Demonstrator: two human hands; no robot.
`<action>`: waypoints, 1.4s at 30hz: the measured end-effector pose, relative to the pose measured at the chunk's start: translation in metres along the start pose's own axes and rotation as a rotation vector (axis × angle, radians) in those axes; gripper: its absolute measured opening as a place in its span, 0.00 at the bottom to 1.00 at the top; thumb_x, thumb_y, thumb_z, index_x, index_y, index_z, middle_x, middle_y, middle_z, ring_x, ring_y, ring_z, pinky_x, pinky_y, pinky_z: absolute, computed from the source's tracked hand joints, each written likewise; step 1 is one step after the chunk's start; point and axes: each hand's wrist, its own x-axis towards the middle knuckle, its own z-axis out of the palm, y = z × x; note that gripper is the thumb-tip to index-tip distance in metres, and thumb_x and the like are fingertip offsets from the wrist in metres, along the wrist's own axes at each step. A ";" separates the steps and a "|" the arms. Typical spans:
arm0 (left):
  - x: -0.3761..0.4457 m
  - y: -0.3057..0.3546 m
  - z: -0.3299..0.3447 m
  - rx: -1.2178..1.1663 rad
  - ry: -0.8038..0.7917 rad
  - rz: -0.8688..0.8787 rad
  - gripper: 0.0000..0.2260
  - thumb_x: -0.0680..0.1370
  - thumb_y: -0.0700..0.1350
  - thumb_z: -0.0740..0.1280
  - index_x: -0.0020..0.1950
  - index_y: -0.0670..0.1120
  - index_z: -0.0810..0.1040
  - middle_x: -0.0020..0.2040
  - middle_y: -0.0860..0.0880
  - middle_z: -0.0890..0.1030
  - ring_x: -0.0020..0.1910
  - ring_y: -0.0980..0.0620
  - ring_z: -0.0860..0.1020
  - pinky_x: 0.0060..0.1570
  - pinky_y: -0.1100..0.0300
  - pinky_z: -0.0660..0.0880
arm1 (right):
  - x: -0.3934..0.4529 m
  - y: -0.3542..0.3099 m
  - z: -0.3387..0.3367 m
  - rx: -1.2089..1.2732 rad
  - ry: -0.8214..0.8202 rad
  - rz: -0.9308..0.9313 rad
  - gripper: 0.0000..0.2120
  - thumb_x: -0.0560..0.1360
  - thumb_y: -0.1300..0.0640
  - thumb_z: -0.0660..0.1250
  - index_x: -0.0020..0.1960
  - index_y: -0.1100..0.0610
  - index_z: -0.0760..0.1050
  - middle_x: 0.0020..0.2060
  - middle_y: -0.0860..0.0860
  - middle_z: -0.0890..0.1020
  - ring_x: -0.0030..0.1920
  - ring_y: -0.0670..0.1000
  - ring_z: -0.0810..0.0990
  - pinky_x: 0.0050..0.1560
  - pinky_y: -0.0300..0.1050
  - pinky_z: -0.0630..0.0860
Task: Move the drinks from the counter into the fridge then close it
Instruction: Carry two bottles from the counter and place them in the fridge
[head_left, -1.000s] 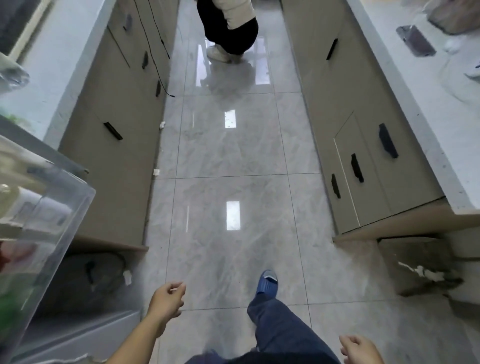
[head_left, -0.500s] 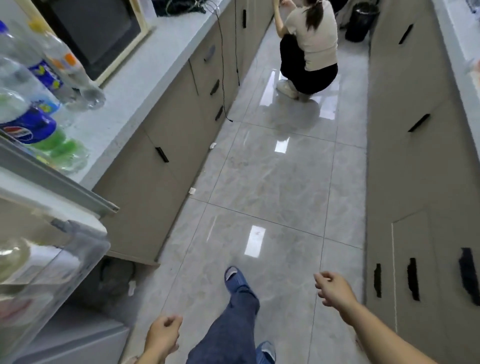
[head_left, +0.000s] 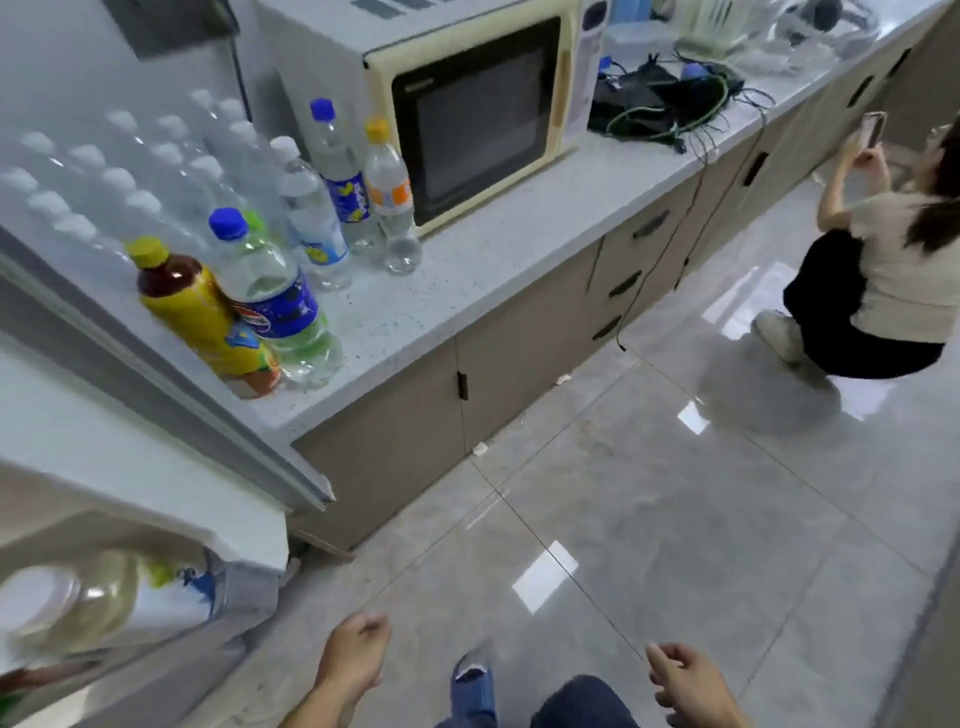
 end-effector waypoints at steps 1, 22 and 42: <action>-0.002 0.013 0.005 -0.037 0.005 0.000 0.09 0.78 0.45 0.65 0.41 0.43 0.79 0.32 0.46 0.75 0.30 0.48 0.71 0.31 0.60 0.71 | 0.013 -0.010 -0.003 -0.047 0.011 -0.014 0.10 0.75 0.58 0.71 0.40 0.64 0.79 0.26 0.58 0.80 0.24 0.52 0.73 0.29 0.40 0.69; -0.073 0.299 -0.035 -0.985 0.674 0.474 0.22 0.80 0.48 0.67 0.72 0.56 0.65 0.63 0.56 0.76 0.56 0.65 0.77 0.53 0.62 0.75 | -0.057 -0.457 0.199 -0.208 -0.755 -1.219 0.34 0.69 0.44 0.76 0.71 0.44 0.66 0.62 0.43 0.73 0.58 0.42 0.75 0.53 0.38 0.75; -0.016 0.392 -0.151 -1.088 0.927 0.321 0.35 0.68 0.52 0.77 0.72 0.54 0.67 0.63 0.53 0.76 0.59 0.50 0.77 0.64 0.49 0.74 | -0.072 -0.521 0.254 -0.120 -0.766 -1.435 0.38 0.60 0.43 0.82 0.63 0.37 0.66 0.57 0.39 0.78 0.57 0.44 0.80 0.56 0.51 0.80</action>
